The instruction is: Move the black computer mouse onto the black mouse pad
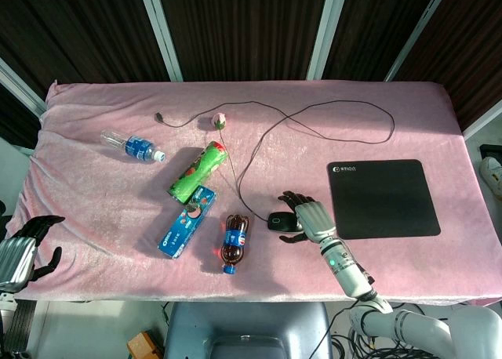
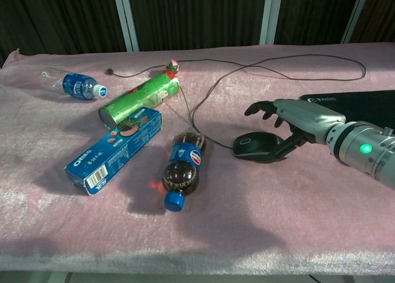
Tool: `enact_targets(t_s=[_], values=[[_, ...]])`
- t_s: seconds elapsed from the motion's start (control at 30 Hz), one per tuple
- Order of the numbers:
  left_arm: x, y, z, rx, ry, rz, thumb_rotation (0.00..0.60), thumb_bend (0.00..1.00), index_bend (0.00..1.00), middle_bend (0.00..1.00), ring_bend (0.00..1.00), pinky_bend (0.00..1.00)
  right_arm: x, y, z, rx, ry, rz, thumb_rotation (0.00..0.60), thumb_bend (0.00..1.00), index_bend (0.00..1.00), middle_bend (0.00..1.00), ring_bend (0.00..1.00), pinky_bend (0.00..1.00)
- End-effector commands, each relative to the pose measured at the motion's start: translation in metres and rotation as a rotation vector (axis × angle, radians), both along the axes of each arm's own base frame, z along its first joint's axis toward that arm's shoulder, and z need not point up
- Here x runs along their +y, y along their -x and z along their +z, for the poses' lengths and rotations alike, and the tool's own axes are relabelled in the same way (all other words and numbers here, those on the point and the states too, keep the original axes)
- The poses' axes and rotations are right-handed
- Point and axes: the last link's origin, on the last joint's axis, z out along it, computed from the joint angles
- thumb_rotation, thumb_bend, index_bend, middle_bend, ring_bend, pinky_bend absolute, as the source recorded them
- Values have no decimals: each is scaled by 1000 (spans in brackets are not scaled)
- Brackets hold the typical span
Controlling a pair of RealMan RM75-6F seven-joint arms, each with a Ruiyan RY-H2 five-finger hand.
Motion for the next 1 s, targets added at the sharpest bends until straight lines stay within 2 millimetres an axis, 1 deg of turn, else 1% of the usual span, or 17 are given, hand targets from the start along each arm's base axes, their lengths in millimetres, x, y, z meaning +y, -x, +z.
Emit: enact_targets(t_s=[0.03,0.27,0.37,0.43,0.47,0.53,0.63,0.87,0.93,1.0], values=[[0,0,0,-1,1,-1,600,471,232,217,165,382,0,1,0,4,3,-1,600,254,309,248,245,394],[1,0,0,-4,0,-3,600,471,232,217,165,382,1,1,-2,11,-3,2,600,254,318,256,255,403],[1,0,0,-5,4,-1,600,471,232,218,165,382,2,0,-3,13,5,13,600,254,350,276,298,441],[1,0,0,-5,5,0,600,471,232,218,166,382,2,0,-4,14,9,16,600,253,385,300,348,491],[1,0,0,-5,5,0,600,470,232,218,166,382,2,0,-4,14,10,17,600,253,390,305,356,499],[1,0,0,-7,4,0,600,470,232,218,166,382,2,0,-5,17,15,22,600,254,451,361,438,579],[-1,0,4,-15,-10,-2,600,471,232,218,165,382,1,2,-9,61,55,53,600,254,534,446,535,665],[-2,1,6,-24,-16,-4,600,470,232,217,165,382,0,7,-18,104,124,79,600,254,683,573,672,773],[-2,1,7,-28,-18,-4,600,472,232,217,165,382,0,8,-17,112,147,85,600,275,746,615,719,817],[-2,2,7,-28,-19,-3,600,471,232,217,166,382,-1,8,-16,112,177,90,600,318,797,653,755,853]])
